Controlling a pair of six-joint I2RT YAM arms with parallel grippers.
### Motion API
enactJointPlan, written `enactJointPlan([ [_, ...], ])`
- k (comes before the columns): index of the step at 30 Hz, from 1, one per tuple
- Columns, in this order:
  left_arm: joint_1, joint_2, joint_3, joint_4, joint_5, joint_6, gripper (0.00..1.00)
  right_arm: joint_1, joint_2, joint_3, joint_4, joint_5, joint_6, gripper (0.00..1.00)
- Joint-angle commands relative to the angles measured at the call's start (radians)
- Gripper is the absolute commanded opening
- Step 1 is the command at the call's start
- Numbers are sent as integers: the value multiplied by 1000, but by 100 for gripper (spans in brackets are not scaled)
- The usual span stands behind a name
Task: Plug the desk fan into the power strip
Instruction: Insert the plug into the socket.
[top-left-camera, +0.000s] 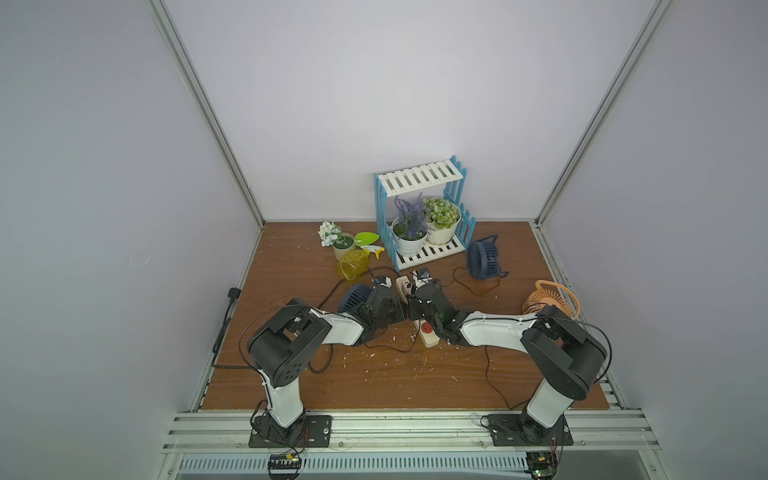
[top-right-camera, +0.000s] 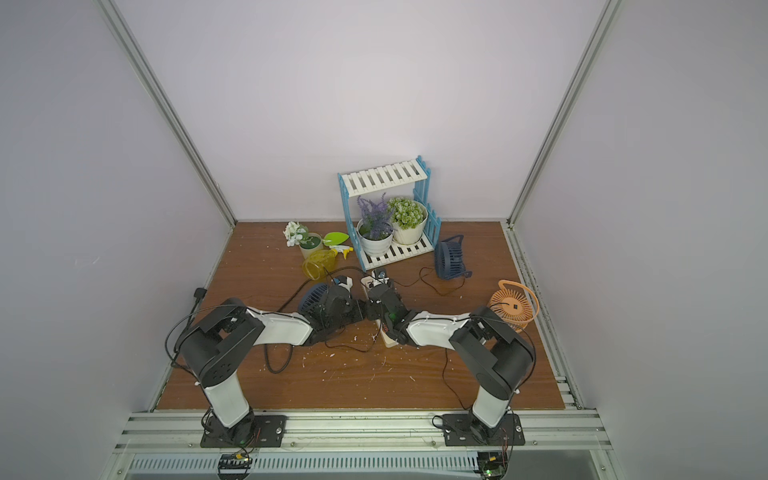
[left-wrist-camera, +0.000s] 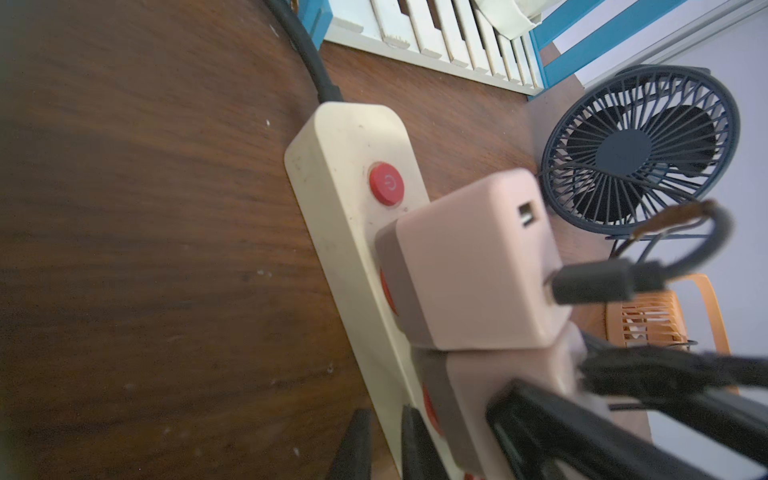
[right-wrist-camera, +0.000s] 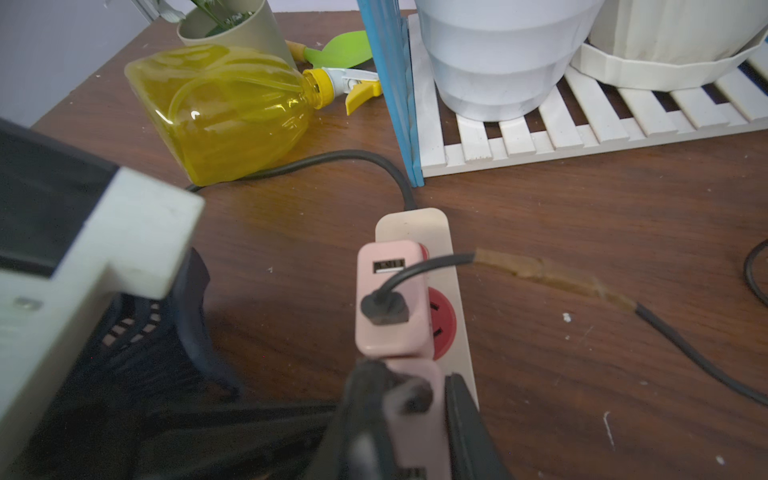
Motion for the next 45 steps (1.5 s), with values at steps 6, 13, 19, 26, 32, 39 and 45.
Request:
enactJointPlan([
  [6,24,8,9,-5,26,30,17,26,293,-119,-584,-168,81,0],
  [13,46,11,-6,-5,60,39,17,57,279,-145,-611,-201,127,0],
  [19,72,-6,-25,-5,87,55,17,96,274,-161,-683,-225,164,0],
  [26,87,-15,-29,-5,119,77,18,117,327,-86,-811,-211,147,0],
  [32,93,-13,-25,-5,158,96,18,104,388,10,-865,-187,101,0],
  [39,110,-52,-54,-5,171,106,18,108,372,-54,-812,-227,137,0],
  [45,114,-57,-51,-5,191,109,18,117,362,-87,-779,-231,161,0],
])
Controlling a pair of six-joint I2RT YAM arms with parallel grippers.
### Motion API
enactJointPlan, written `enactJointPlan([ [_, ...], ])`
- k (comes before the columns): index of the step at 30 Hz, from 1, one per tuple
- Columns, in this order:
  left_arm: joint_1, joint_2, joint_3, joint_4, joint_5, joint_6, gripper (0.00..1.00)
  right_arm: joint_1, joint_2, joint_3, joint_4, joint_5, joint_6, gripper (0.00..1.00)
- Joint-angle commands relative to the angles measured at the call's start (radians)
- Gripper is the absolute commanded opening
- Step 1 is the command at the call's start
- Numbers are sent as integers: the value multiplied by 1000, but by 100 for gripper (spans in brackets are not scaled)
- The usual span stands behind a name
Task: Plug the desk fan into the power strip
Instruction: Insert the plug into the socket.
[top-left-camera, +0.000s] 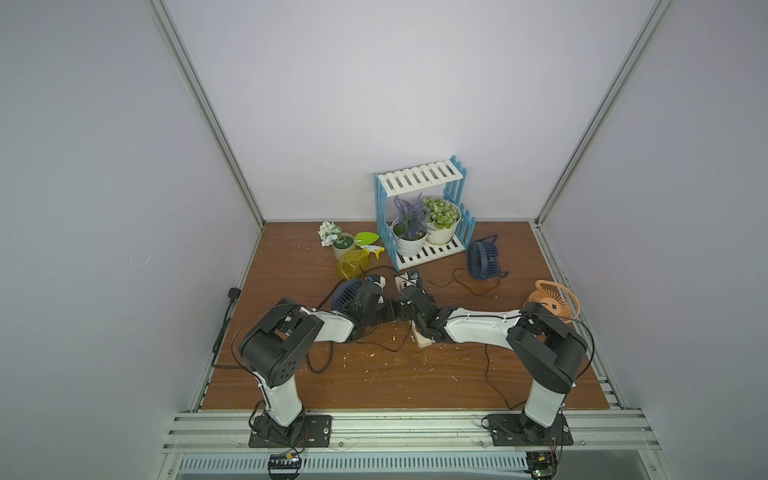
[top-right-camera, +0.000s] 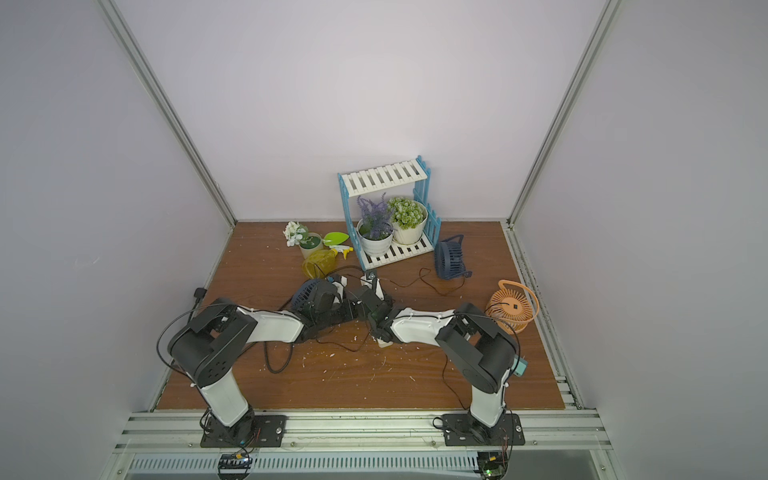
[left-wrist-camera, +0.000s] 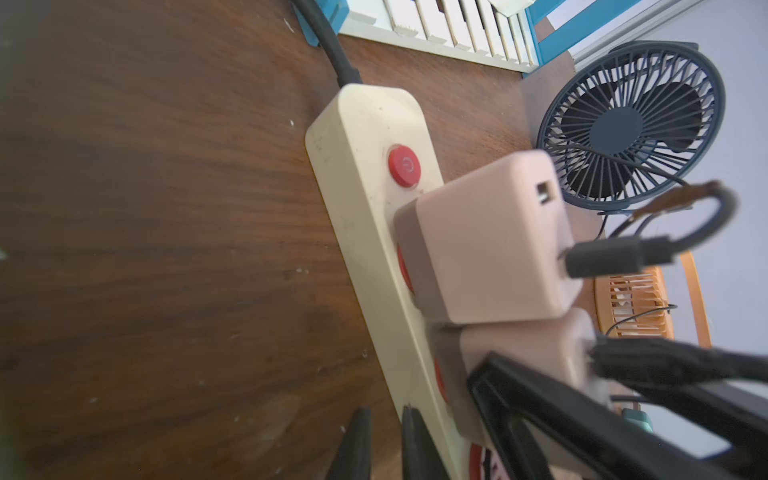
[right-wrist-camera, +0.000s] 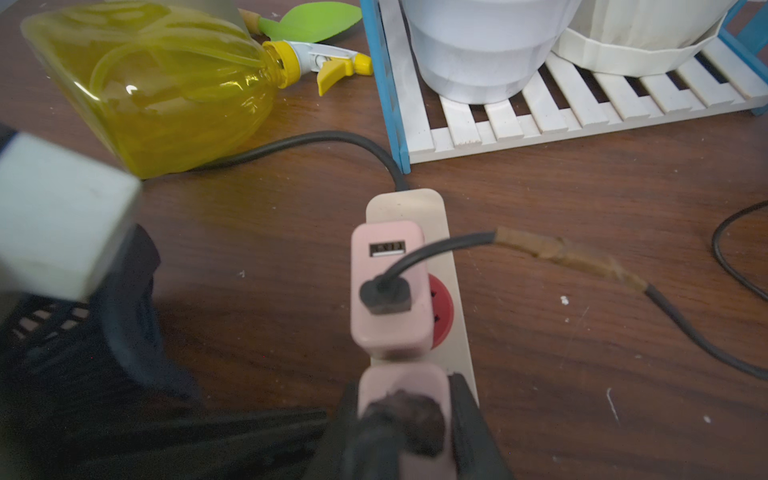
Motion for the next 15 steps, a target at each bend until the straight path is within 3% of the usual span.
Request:
enactJointPlan([
  [1,15,-25,-7,-4,15,25,18,39,227,-216,-609,-370,73,0],
  [6,18,-45,-7,-4,29,34,22,39,6,-58,-666,-302,54,1],
  [10,19,-73,-18,-5,30,41,26,39,-68,104,-634,-271,11,35],
  [15,19,-115,-43,-6,30,11,28,42,-199,146,-585,-232,-39,57],
])
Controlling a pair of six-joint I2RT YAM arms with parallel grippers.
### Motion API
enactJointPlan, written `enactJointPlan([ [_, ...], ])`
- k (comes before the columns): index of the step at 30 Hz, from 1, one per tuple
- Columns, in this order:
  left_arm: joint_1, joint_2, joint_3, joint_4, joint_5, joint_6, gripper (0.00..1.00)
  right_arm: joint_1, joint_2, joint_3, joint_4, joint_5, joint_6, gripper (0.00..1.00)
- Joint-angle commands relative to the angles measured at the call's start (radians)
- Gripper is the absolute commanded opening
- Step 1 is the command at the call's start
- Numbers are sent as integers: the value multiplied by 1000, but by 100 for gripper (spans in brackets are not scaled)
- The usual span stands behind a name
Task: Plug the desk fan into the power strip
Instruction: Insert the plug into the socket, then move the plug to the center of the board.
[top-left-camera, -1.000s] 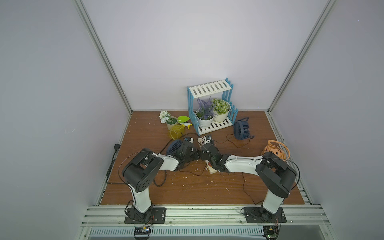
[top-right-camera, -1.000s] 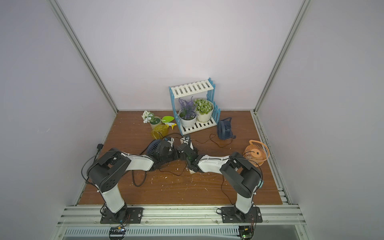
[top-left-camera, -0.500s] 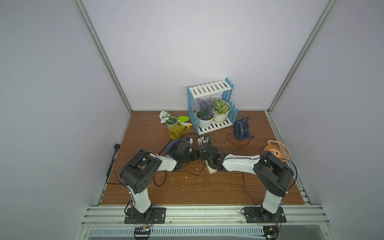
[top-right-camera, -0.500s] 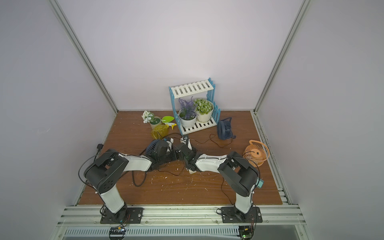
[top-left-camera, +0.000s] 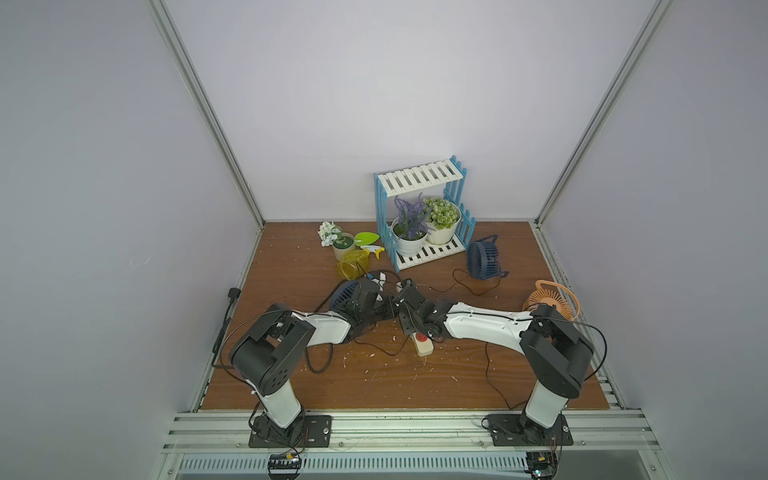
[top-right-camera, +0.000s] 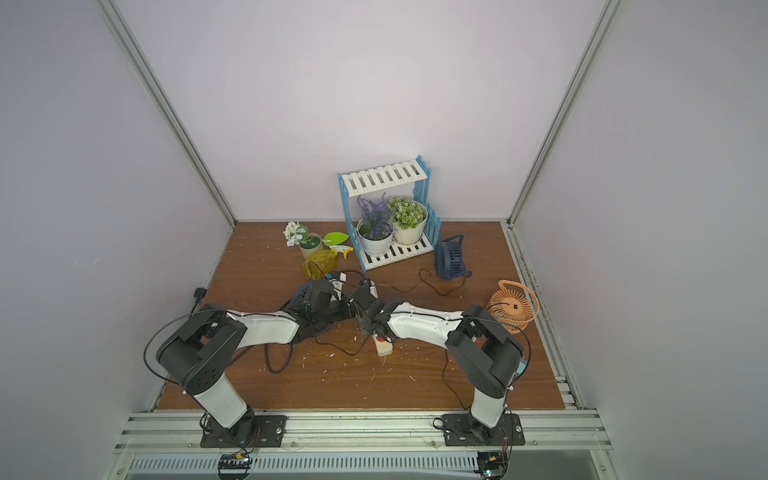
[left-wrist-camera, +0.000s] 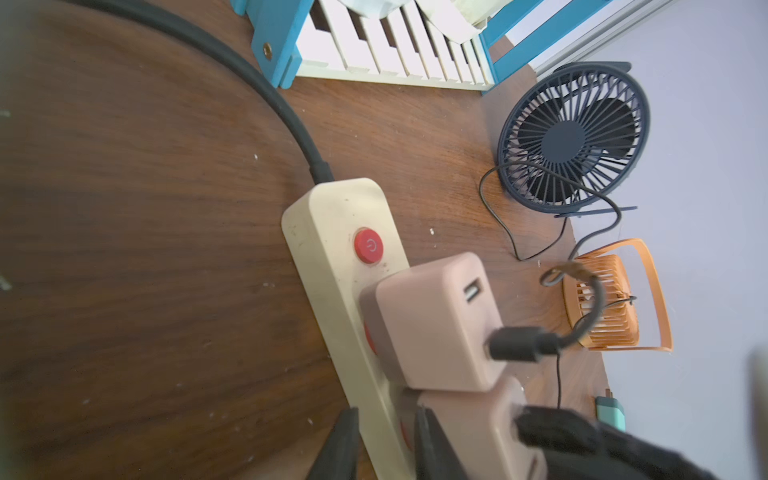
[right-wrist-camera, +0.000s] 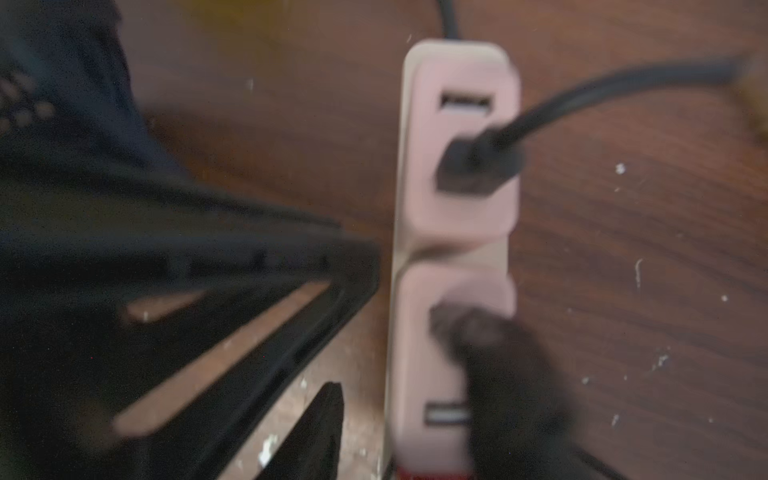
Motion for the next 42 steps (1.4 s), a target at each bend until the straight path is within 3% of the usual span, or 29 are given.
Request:
enactJointPlan([
  [1,15,-49,-34,-1,7,-10,30,5,-141,-11,-62,-38,-40,59],
  [6,15,-149,-78,0,3,-6,41,5,-378,-120,23,-52,-54,66],
  [11,13,-240,-86,0,69,24,59,-14,-632,-286,113,87,-42,73],
  [16,13,-314,-69,-9,152,43,73,-198,-796,-370,30,64,-9,78],
  [20,9,-358,-60,-34,158,67,77,-441,-858,-454,-12,-39,66,81],
  [23,-4,-386,-29,-121,130,105,78,-555,-837,-503,-58,-122,84,81],
  [29,-67,-422,63,-380,16,234,80,-580,-779,-633,-102,-202,204,81],
  [33,-68,-429,56,-383,40,221,80,-579,-821,-707,-120,-292,248,72],
  [36,-74,-440,53,-377,65,226,81,-579,-858,-725,-187,-315,249,71],
  [42,-82,-468,35,-364,92,242,82,-578,-892,-697,-247,-355,217,58],
])
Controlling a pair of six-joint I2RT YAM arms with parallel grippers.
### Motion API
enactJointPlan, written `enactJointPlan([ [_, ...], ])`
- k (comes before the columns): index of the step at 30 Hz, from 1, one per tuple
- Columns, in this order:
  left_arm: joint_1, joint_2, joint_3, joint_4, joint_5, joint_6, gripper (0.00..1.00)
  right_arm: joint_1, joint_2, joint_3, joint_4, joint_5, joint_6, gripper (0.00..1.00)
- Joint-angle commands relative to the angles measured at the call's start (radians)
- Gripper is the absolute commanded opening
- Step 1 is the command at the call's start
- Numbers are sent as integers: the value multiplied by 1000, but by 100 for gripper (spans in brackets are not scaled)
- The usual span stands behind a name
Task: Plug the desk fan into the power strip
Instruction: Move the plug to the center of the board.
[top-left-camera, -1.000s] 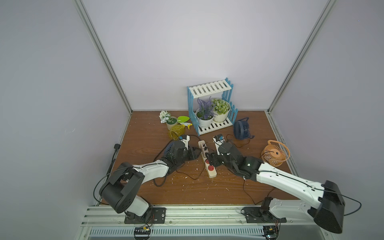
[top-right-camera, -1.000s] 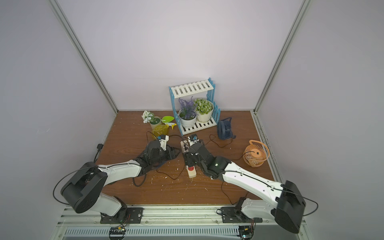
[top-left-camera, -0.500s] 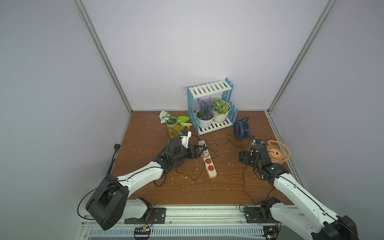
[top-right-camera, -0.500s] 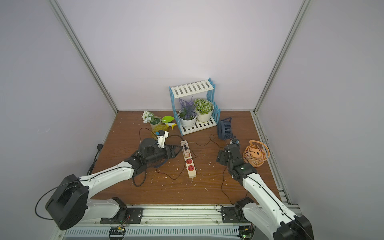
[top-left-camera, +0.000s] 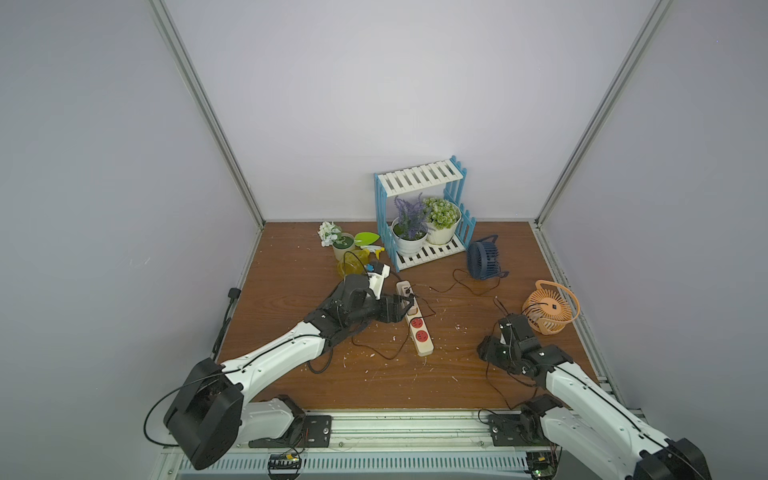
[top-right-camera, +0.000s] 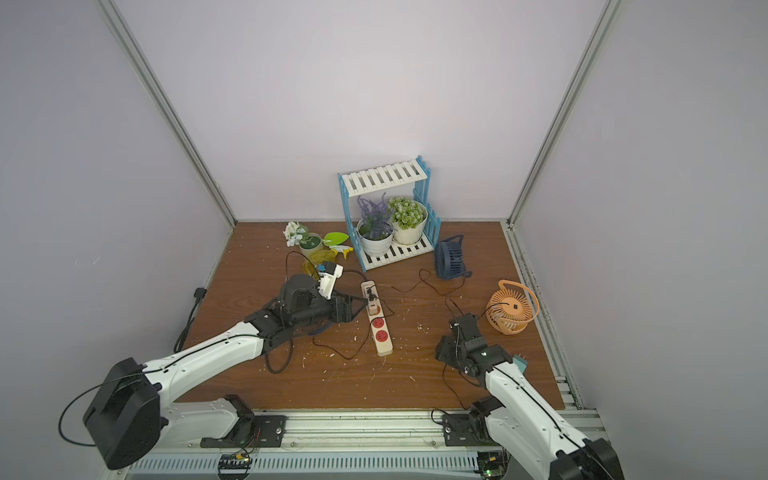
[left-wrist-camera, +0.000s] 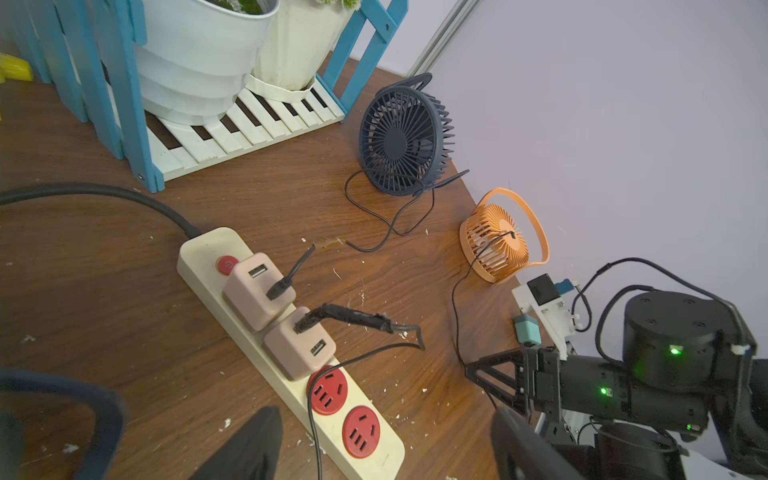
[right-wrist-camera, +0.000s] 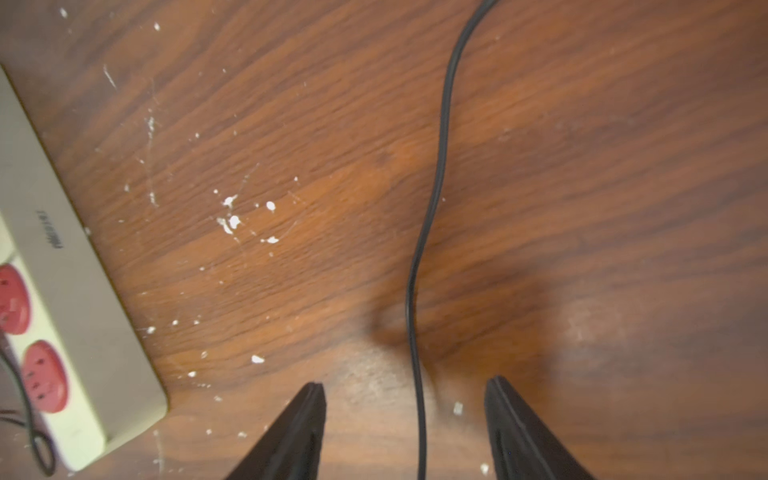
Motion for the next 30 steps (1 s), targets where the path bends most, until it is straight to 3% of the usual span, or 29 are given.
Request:
enactJointPlan([
  [1,-12,-29,-13,-4,22,29,82,-2,13,28,-60,-62,-7,56],
  [8,-13,-17,-27,18,-15,0,82,-1,10,31,-73,-104,2,54],
  [12,-13,-2,-25,38,-7,-16,82,0,21,18,-47,-193,24,53],
  [15,-13,1,-21,45,0,-9,82,0,30,14,11,-280,47,44],
  [18,-13,0,-19,59,15,-4,82,0,51,25,106,-328,78,24],
  [22,-14,10,-25,76,14,-8,82,0,117,53,312,-381,128,8],
  [26,-14,30,-22,101,24,-29,82,0,296,178,423,-367,59,0],
  [30,-16,31,-16,106,26,-29,82,-3,473,308,546,-320,13,0],
])
